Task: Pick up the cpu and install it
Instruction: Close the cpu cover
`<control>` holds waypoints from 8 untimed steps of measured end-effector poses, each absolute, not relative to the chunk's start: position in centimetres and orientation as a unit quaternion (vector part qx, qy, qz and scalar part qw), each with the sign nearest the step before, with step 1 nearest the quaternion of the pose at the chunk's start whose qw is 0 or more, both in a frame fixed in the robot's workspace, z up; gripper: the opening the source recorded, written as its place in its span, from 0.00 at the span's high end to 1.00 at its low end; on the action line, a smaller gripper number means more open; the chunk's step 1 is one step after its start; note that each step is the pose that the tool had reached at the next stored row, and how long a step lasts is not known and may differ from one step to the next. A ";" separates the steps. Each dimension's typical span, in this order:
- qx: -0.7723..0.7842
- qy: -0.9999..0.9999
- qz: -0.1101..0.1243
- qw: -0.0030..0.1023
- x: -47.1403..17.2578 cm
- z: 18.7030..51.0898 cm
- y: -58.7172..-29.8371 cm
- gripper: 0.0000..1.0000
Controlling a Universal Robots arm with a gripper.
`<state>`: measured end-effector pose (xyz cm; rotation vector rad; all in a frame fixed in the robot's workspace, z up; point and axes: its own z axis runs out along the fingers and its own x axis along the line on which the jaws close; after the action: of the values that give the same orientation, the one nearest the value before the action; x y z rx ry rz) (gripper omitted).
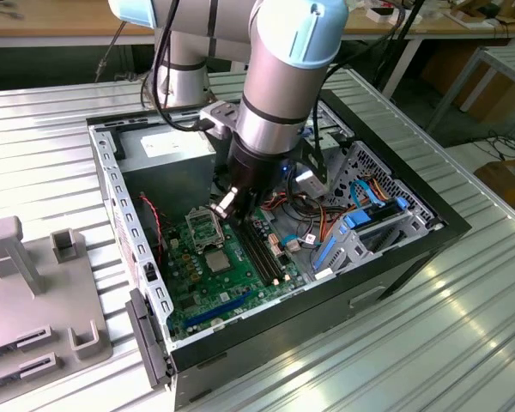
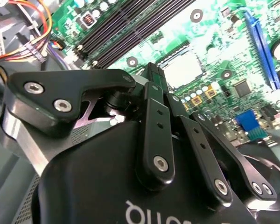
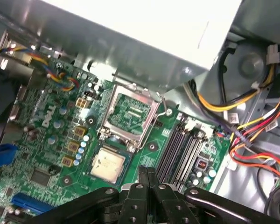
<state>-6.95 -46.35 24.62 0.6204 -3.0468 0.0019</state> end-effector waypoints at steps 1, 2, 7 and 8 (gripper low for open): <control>0.200 -0.980 0.001 0.016 -6.9 24.6 -46.2 0.89; 0.201 -0.979 0.001 0.016 -6.8 24.6 -46.0 0.89; 0.245 -0.969 0.001 0.016 -6.8 24.5 -45.8 0.89; 0.258 -0.966 0.002 0.016 -6.8 24.5 -45.8 0.89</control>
<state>-6.79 -45.84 24.50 0.8028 -3.0040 0.0048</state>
